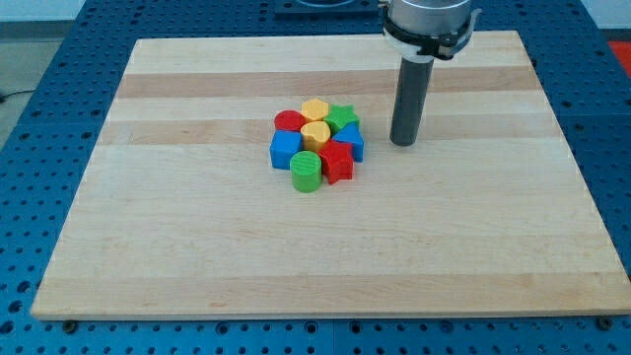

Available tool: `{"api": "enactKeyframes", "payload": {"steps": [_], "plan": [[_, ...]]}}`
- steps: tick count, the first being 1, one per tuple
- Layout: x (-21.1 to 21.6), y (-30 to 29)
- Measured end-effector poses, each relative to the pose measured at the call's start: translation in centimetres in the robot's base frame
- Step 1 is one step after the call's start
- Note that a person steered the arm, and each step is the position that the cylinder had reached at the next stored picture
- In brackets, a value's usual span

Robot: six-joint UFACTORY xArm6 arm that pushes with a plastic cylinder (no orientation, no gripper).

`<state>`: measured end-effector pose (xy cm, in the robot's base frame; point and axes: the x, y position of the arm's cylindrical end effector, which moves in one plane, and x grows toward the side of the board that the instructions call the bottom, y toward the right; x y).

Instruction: Separate the green circle and red star from the group of blocks

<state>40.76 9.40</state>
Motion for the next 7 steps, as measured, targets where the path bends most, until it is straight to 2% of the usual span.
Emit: {"api": "enactKeyframes", "payload": {"steps": [2,3,4,5,7], "plan": [[3.0,1.2],[7.0,1.1],[11.0,-3.5],[11.6,-11.6],[5.9,-15.1]]}}
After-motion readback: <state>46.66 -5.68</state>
